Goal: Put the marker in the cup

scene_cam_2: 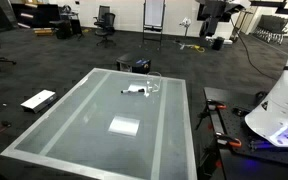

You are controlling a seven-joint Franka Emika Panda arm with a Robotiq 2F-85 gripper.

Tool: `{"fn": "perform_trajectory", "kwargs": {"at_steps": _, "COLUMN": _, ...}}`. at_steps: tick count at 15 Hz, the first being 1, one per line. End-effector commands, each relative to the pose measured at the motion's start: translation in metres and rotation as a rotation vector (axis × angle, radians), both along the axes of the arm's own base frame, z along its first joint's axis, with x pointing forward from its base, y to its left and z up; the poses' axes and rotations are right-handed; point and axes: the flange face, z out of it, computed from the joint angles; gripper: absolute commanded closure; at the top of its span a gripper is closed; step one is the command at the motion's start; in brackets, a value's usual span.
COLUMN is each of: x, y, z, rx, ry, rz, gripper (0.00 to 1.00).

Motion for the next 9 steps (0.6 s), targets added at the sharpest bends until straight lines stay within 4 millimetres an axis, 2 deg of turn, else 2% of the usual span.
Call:
{"fn": "perform_trajectory", "kwargs": {"at_steps": 1, "x": 0.0001, "y": -0.0001, "z": 0.0003, "rx": 0.000, "ry": 0.001, "rz": 0.000, "gripper": 0.00}}
{"fn": "perform_trajectory", "kwargs": {"at_steps": 6, "x": 0.0001, "y": -0.0001, "z": 0.0003, "rx": 0.000, "ry": 0.001, "rz": 0.000, "gripper": 0.00}}
{"fn": "perform_trajectory", "kwargs": {"at_steps": 9, "x": 0.0078, "y": 0.0030, "z": 0.0022, "rx": -0.033, "ry": -0.019, "rz": 0.004, "gripper": 0.00}}
